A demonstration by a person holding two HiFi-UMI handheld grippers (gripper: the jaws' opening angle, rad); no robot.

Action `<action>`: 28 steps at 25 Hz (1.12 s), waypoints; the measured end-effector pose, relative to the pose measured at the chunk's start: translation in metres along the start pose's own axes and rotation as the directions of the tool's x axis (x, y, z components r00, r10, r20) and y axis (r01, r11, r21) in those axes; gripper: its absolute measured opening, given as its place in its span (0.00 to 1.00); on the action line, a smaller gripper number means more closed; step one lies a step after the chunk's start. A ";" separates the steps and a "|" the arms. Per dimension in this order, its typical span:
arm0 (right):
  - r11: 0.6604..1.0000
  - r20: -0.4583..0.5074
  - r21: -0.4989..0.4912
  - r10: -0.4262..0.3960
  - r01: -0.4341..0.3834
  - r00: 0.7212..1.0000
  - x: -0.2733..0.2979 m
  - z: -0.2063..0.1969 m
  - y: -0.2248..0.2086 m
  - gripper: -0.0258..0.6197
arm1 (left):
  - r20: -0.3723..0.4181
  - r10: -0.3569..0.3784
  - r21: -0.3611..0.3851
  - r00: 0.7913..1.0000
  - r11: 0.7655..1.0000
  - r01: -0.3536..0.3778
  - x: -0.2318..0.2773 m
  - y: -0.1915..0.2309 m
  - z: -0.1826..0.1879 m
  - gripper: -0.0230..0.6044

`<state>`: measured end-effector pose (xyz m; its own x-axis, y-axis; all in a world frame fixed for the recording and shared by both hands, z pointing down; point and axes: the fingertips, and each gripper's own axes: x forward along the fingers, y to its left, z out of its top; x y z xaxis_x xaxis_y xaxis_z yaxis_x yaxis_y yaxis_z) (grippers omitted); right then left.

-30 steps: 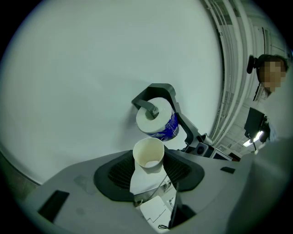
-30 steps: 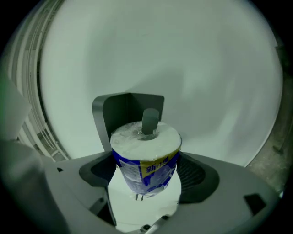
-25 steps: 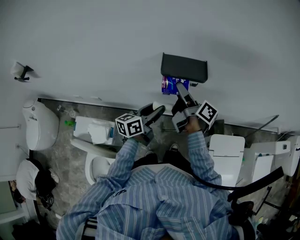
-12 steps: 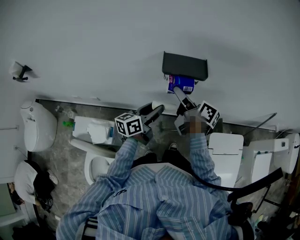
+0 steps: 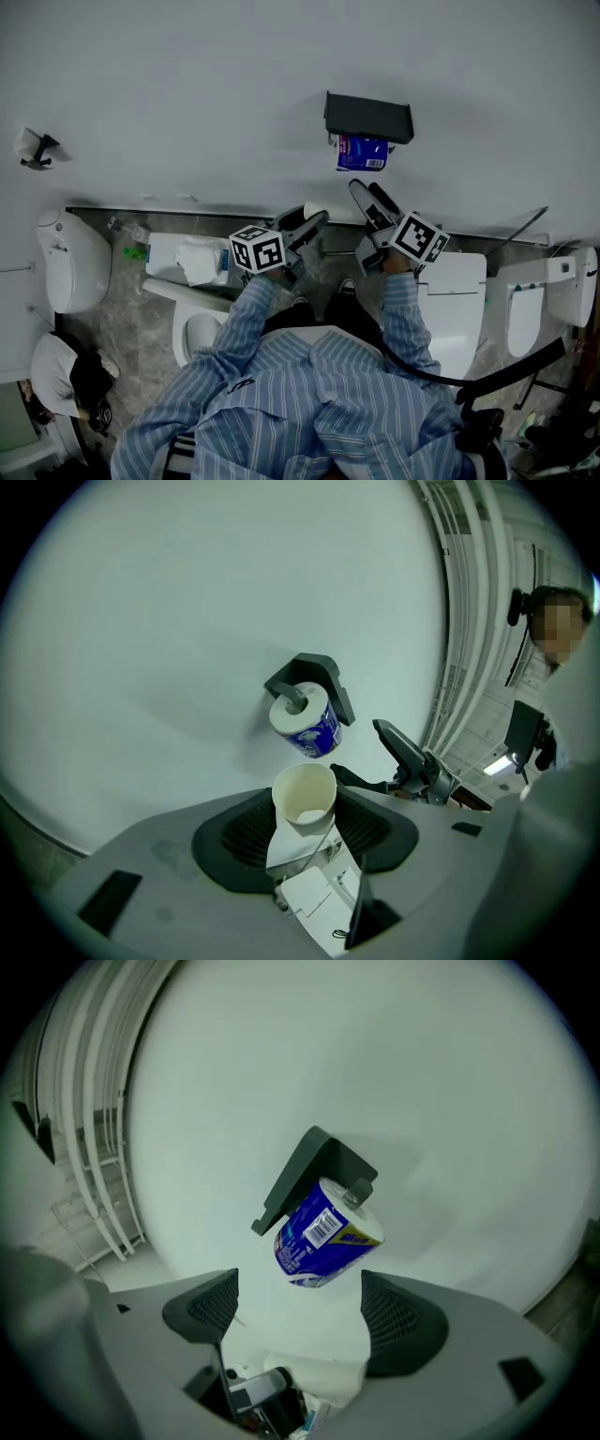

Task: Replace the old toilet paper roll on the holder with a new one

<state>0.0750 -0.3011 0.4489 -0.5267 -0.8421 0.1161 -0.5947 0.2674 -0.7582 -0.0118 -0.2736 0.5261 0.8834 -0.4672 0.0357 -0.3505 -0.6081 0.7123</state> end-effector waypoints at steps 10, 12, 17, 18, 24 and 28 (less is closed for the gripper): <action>0.977 0.005 -0.135 -0.163 0.162 0.987 -0.054 -0.058 0.006 0.29 | -0.067 -0.041 0.002 0.997 0.999 0.042 -0.038 -0.019 -0.039 0.35; 0.971 0.007 -0.152 -0.184 0.183 0.983 -0.065 -0.067 0.010 0.18 | -0.074 -0.051 -0.002 0.996 0.999 0.051 -0.045 -0.026 -0.047 0.35; 0.947 -0.032 -0.232 -0.234 0.220 0.972 -0.088 -0.089 0.019 0.09 | -0.064 -0.059 0.003 0.996 0.998 0.060 -0.058 -0.042 -0.058 0.35; 0.942 -0.043 -0.249 -0.242 0.224 0.969 -0.091 -0.093 0.020 0.08 | -0.060 -0.058 0.005 0.996 0.998 0.059 -0.059 -0.045 -0.060 0.35; 0.923 -0.093 -0.320 -0.253 0.212 0.963 -0.113 -0.111 0.028 0.08 | -0.026 -0.039 0.024 0.999 0.999 0.040 -0.069 -0.065 -0.065 0.35; 0.910 -0.117 -0.363 -0.258 0.201 0.959 -0.143 -0.119 0.033 0.08 | 0.002 -0.015 0.037 1.000 0.999 0.015 -0.076 -0.089 -0.078 0.35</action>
<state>0.0583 -0.1161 0.4842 -0.4225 -0.8220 0.3818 -0.8674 0.2446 -0.4333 -0.0232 -0.1341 0.5150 0.8881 -0.4590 0.0236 -0.3483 -0.6387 0.6861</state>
